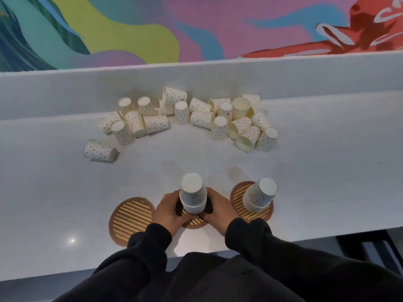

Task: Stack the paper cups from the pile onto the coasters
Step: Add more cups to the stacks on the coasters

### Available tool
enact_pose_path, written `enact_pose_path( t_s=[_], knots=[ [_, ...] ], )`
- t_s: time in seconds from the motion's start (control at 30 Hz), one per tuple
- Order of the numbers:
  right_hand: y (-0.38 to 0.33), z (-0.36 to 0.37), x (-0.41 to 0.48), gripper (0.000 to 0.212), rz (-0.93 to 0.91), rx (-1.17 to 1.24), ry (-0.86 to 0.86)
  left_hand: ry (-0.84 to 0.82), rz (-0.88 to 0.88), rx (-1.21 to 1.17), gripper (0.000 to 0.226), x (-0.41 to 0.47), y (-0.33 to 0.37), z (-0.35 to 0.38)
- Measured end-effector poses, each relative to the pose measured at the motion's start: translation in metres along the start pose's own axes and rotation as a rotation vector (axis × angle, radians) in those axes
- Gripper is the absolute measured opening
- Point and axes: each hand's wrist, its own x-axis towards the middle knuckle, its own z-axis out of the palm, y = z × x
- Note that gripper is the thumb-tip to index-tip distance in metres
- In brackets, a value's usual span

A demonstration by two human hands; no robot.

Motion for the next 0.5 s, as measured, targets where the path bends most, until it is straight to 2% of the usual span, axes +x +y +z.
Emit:
enact_pose_path(
  t_s=[0.3, 0.5],
  knots=[
    [-0.011, 0.003, -0.01, 0.082, 0.023, 0.027, 0.039, 0.016, 0.134, -0.018, 0.059, -0.005, 0.006, -0.007],
    [-0.022, -0.026, -0.046, 0.089, -0.051, -0.055, 0.133, -0.006, 0.137, 0.004, 0.063, -0.01, 0.009, -0.003]
  ],
)
